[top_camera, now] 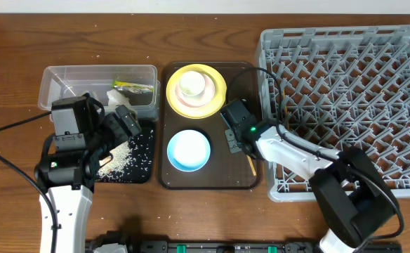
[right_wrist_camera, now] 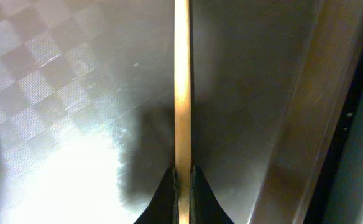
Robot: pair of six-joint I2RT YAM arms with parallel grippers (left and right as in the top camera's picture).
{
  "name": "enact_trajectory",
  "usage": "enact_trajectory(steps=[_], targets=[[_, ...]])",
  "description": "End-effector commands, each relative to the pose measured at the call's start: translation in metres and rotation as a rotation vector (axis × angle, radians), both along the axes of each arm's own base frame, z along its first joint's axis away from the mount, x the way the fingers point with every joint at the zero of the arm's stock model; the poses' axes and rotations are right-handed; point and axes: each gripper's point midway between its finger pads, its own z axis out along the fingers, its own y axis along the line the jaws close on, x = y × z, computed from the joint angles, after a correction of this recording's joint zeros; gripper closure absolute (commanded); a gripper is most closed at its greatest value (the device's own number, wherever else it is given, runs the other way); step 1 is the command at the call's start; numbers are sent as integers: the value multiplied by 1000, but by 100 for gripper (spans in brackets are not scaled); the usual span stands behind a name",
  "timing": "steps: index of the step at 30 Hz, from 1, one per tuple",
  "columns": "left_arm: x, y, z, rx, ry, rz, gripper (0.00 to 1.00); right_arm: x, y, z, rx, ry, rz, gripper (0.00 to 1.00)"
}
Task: Sort waste into correct bins and load items into the dishwasher rack
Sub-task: 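Lift the second chopstick and carry it toward the dish rack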
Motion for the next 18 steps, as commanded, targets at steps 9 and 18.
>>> enact_trajectory(steps=[9,18], targets=[[3,2,9,12,-23,-4,4,45,-16,134,178,-269,-88,99],[3,2,9,12,-23,-4,4,55,-116,154,40,-296,-261,99]])
